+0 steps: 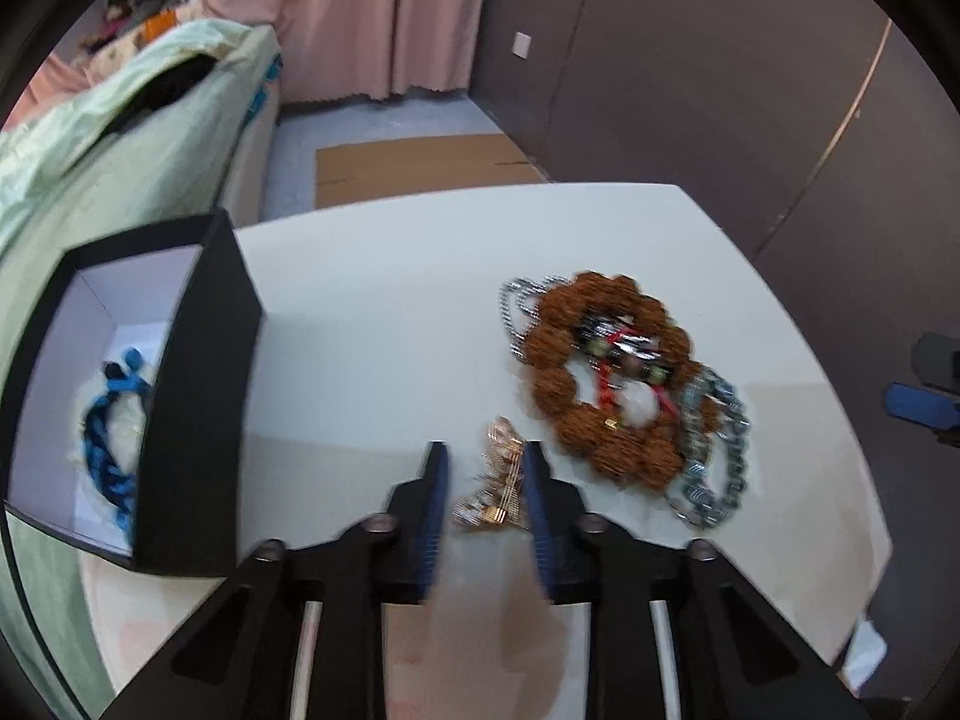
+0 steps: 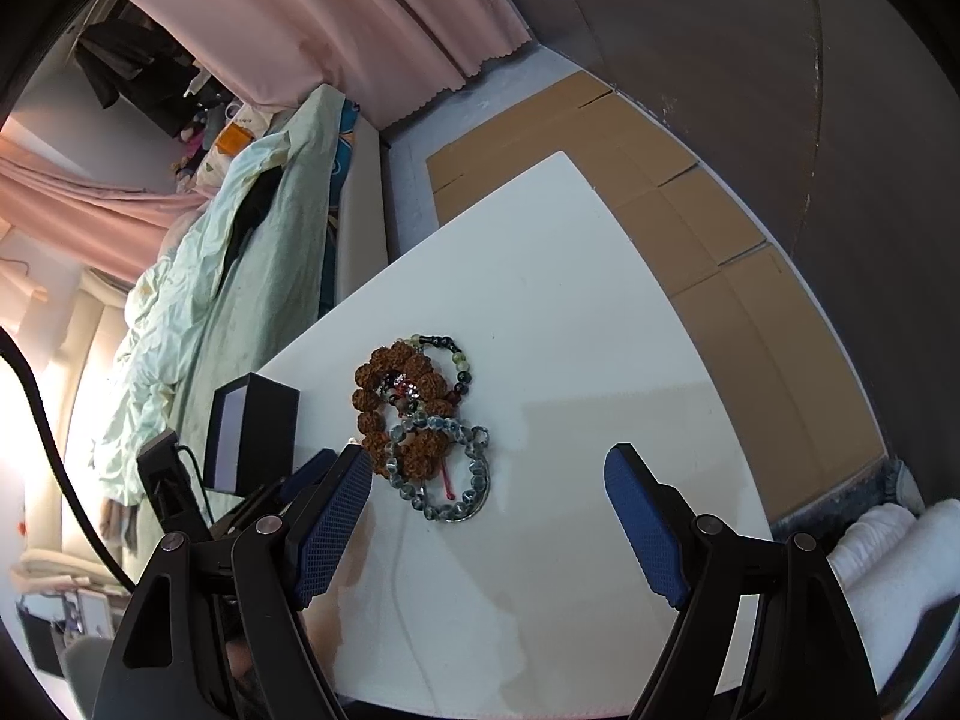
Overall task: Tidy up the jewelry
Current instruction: 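Lower the left tool to the gold butterfly pendant and close on it, then move butterfly pendant into box with left tool while right tool grasps grey bracelet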
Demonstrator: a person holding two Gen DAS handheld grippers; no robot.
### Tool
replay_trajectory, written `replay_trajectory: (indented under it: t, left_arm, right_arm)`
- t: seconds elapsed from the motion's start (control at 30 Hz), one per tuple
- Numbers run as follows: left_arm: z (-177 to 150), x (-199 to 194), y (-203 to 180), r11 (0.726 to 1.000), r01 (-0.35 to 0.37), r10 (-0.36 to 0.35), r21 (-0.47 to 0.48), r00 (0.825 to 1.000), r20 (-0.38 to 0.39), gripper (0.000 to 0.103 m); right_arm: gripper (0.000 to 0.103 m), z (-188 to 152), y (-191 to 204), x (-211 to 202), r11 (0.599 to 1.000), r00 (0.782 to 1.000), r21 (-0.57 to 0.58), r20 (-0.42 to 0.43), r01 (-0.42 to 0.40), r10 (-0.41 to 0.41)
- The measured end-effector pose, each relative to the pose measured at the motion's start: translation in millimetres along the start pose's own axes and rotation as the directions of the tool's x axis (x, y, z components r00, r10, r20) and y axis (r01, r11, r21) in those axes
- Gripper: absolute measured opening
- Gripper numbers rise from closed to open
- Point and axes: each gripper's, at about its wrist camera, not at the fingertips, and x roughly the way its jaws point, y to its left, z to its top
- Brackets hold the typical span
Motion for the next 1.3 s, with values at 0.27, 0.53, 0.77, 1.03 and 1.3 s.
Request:
replay_trajectory:
  t: [0.27,0.53,0.77,1.03,1.3]
  left_arm:
    - [-5,-10,2,1.0,0.021,-0.021,-0.018,1.0,0.002,0.013]
    - [-4,-40,7,0.998,0.048,-0.045,-0.041,0.998,0.053,0.013]
    - [-4,-68,17,0.996,0.06,-0.054,-0.058,0.993,0.102,0.013]
    - [-2,-89,30,0.994,0.071,-0.059,-0.084,0.989,0.138,0.013]
    - [-4,-98,41,0.992,0.065,-0.048,-0.106,0.987,0.152,0.013]
  right_arm:
    - [0.081,-6,7,5,1.0,1.0,-0.029,-0.021,0.006,-0.006]
    - [0.08,-11,22,24,0.995,0.998,-0.084,-0.037,0.044,-0.048]
    - [0.051,-7,29,48,0.987,0.994,-0.134,-0.051,0.084,-0.092]
    - [0.038,-6,39,74,0.957,0.978,-0.228,-0.061,0.182,-0.201]
    - [0.026,-8,50,85,0.919,0.96,-0.3,-0.035,0.256,-0.279]
